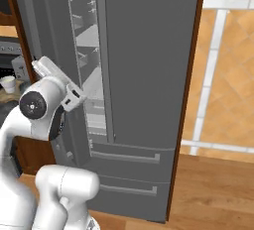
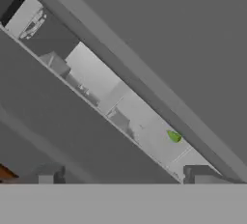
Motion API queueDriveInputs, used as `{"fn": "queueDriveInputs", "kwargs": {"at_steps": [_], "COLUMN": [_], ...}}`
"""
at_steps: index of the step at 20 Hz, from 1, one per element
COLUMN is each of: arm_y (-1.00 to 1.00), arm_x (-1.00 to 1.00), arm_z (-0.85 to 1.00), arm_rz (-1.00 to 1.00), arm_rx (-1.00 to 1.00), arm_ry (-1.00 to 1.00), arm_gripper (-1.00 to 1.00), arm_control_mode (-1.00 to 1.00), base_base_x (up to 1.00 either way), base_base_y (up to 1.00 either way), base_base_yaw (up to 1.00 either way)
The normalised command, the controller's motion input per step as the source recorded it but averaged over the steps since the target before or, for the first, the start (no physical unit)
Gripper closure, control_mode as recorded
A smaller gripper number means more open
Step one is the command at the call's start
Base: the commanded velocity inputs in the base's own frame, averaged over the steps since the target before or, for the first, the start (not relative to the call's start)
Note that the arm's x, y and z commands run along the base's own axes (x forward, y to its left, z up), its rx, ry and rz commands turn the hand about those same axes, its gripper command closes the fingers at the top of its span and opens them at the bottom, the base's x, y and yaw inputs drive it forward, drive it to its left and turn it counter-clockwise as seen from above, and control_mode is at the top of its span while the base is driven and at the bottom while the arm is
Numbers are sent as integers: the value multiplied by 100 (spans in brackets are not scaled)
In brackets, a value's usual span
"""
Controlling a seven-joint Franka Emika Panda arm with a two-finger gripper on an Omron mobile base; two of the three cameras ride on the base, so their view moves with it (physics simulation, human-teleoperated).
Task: Grab a lemon wedge from the fridge and one ice cube from the ice bowl, and put them in the glass of lemonade.
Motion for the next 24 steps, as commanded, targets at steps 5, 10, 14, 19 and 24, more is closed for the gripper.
{"fn": "queueDriveInputs", "kwargs": {"at_steps": [5, 10, 14, 19, 24], "arm_y": [-81, -8, 41, 51, 13], "arm_x": [-10, 0, 0, 8, 16], "arm_z": [2, 0, -9, -14, -11], "arm_rz": [0, -2, 0, 17, 26], "arm_rx": [100, 100, 87, 13, -14], "arm_ry": [28, 27, 30, 15, 1], "arm_gripper": [-100, -100, -100, -100, -100], "arm_control_mode": [-100, -100, -100, -100, -100], "base_base_x": [0, 0, 0, 0, 0], "base_base_y": [0, 0, 0, 0, 0], "base_base_yaw": [0, 0, 0, 0, 0]}}
